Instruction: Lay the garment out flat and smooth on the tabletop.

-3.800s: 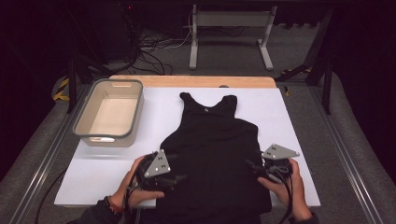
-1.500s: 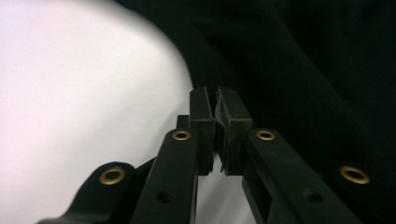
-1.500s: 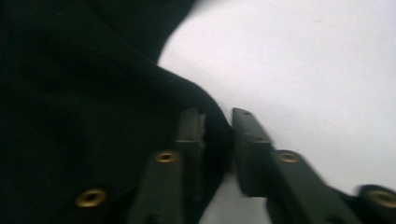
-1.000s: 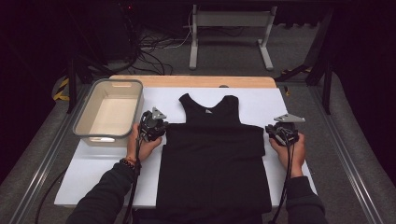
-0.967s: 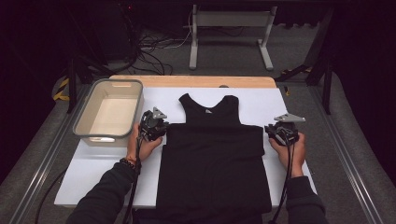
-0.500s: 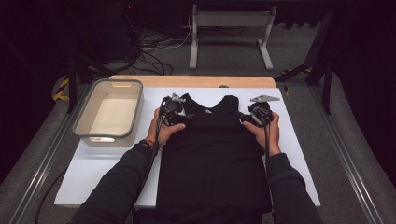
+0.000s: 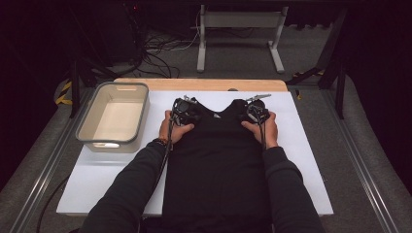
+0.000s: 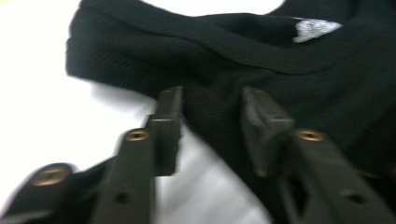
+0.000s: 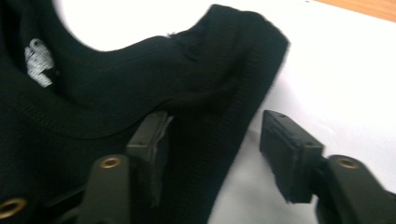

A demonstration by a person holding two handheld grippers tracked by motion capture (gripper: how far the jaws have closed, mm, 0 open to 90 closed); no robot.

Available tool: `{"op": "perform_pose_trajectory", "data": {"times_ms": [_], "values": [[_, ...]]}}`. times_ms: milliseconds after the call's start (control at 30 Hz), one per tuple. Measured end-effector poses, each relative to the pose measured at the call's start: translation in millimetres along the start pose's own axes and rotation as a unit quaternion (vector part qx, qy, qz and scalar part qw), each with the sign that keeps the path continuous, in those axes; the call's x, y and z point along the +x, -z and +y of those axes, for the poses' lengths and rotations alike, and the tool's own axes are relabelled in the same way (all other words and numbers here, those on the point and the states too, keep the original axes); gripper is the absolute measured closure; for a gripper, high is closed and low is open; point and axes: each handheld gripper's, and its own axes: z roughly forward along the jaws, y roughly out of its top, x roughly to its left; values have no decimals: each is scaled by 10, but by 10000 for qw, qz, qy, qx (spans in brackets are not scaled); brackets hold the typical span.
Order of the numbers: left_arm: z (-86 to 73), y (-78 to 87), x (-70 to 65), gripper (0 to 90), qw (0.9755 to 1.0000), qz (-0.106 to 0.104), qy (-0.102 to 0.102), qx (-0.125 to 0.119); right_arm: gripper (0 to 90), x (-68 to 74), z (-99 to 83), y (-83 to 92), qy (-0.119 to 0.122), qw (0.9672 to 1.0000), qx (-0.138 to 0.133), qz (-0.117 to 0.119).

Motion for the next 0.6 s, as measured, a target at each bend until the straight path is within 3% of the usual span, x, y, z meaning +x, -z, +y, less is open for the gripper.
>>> {"op": "perform_pose_trajectory", "data": {"times_ms": [67, 133, 200, 233, 300, 400, 433, 533, 600], "values": [[2, -1, -2, 723, 9999, -151, -63, 4, 561, 9, 2, 0, -1, 10000, -10, 30], [6, 0, -13, 818, 9996, -241, -108, 29, 684, 41, 13, -1, 58, 10000, -5, 70], [13, 22, -17, 836, 9995, -242, -195, 114, 847, 94, 47, 7, 274, 9996, 81, 77], [12, 30, -15, 836, 9995, -218, -199, 136, 847, 94, 47, 7, 274, 9996, 81, 77], [5, 58, 3, 837, 9995, -150, -214, 183, 857, 96, 65, 38, 383, 9989, 98, -234], [6, 112, 97, 837, 9998, 83, -186, 71, 861, -53, 57, 167, 118, 9986, -233, -464], [6, 112, 97, 837, 9998, 83, -186, 71, 861, -53, 57, 167, 118, 9986, -233, -464], [87, 118, 115, 837, 9979, 412, -490, 114, 861, -126, 81, 251, 113, 9969, -474, -614], [144, 141, 123, 836, 9980, 430, -459, 0, 859, -122, 98, 252, 197, 9963, -498, -673]]}}
